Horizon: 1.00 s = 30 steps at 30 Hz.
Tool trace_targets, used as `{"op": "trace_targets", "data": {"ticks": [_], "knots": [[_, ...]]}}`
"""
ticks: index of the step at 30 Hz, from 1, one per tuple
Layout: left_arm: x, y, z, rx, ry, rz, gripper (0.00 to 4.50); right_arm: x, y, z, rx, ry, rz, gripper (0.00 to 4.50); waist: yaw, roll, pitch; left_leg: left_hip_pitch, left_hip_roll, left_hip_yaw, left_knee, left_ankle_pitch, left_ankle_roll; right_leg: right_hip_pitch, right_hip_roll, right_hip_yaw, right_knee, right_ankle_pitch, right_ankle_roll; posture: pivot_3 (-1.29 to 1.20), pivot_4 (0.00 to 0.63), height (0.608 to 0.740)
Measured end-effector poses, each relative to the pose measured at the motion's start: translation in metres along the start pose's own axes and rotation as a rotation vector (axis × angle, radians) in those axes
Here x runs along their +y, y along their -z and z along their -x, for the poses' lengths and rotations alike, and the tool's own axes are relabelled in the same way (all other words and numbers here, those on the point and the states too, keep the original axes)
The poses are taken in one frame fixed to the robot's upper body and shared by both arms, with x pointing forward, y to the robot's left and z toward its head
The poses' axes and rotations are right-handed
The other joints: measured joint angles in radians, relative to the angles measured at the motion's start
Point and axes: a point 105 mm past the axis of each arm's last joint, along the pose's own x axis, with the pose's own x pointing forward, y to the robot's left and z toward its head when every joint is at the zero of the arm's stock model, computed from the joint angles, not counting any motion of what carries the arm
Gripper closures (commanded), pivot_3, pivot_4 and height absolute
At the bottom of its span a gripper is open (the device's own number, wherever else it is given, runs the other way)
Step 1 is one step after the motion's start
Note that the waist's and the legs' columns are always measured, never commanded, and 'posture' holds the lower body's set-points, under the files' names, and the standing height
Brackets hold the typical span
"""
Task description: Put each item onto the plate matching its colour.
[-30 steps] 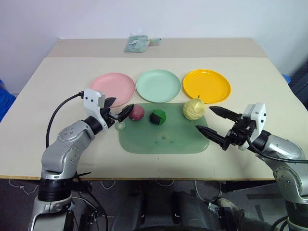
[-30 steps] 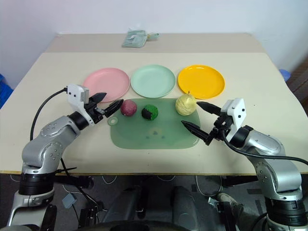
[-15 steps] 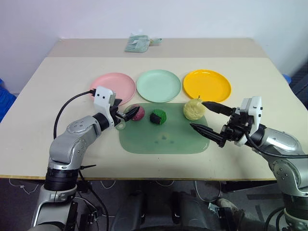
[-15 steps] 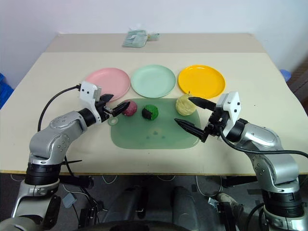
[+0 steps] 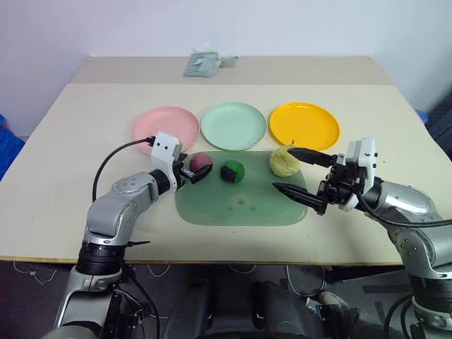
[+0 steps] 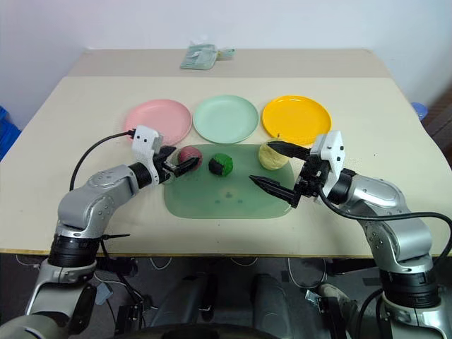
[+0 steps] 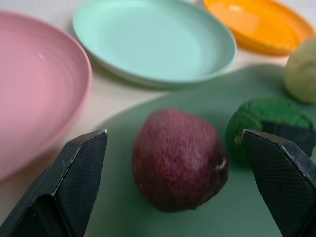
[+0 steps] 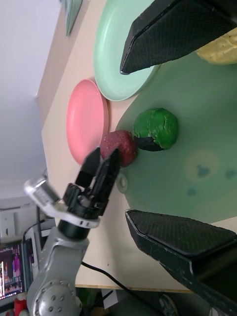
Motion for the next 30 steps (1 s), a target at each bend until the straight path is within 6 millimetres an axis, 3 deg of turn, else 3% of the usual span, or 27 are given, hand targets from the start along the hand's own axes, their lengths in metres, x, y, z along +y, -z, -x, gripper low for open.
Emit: {"op": "trace_targets", "data": {"ticks": [6,9,11,13,24,30], "knots": [[0.001,0.007,-0.004,0.031,-0.001,0.01,0.0,0.0,0.001,-0.001,0.0,0.0,-0.002,0.03,0.0,0.0,0.0,0.0,0.0,0.0,0.0,0.0,0.0,0.0,0.0,0.0,0.0,0.0,0.0,0.0,0.15,0.74],[0.001,0.008,-0.007,0.038,0.001,0.018,0.77,0.0,0.0,-0.001,-0.001,0.005,-0.001,0.0,0.0,0.0,0.0,0.0,0.0,0.0,0.0,0.0,0.0,0.0,0.0,0.0,0.0,0.0,0.0,0.0,0.15,0.74],[0.002,0.005,-0.008,0.034,-0.002,0.013,1.75,0.0,0.0,-0.001,-0.002,0.007,0.0,0.0,0.001,0.0,0.0,0.0,0.0,0.0,0.0,0.0,0.0,0.0,0.0,0.0,0.0,0.0,0.0,0.0,0.15,0.74],[0.001,0.004,-0.009,0.032,-0.001,0.013,2.27,-0.001,0.0,-0.001,-0.003,0.01,0.0,0.0,0.0,0.0,0.0,0.0,0.0,0.0,0.0,0.0,0.0,0.0,0.0,0.0,0.0,0.0,0.0,0.0,0.15,0.74],[0.006,0.003,-0.01,0.021,-0.041,0.016,2.31,-0.003,-0.002,-0.003,-0.013,0.024,0.009,0.0,0.0,0.0,0.0,0.0,0.0,0.0,0.001,0.0,0.0,0.0,0.0,0.0,0.001,0.0,0.0,0.0,0.15,0.74],[0.033,-0.027,-0.006,-0.116,-0.189,0.065,2.31,-0.004,-0.001,-0.006,-0.021,0.028,0.013,0.0,0.001,0.0,0.0,0.0,0.0,0.0,0.001,0.0,-0.001,0.0,0.0,0.0,0.001,0.0,0.0,0.0,0.15,0.74]]}}
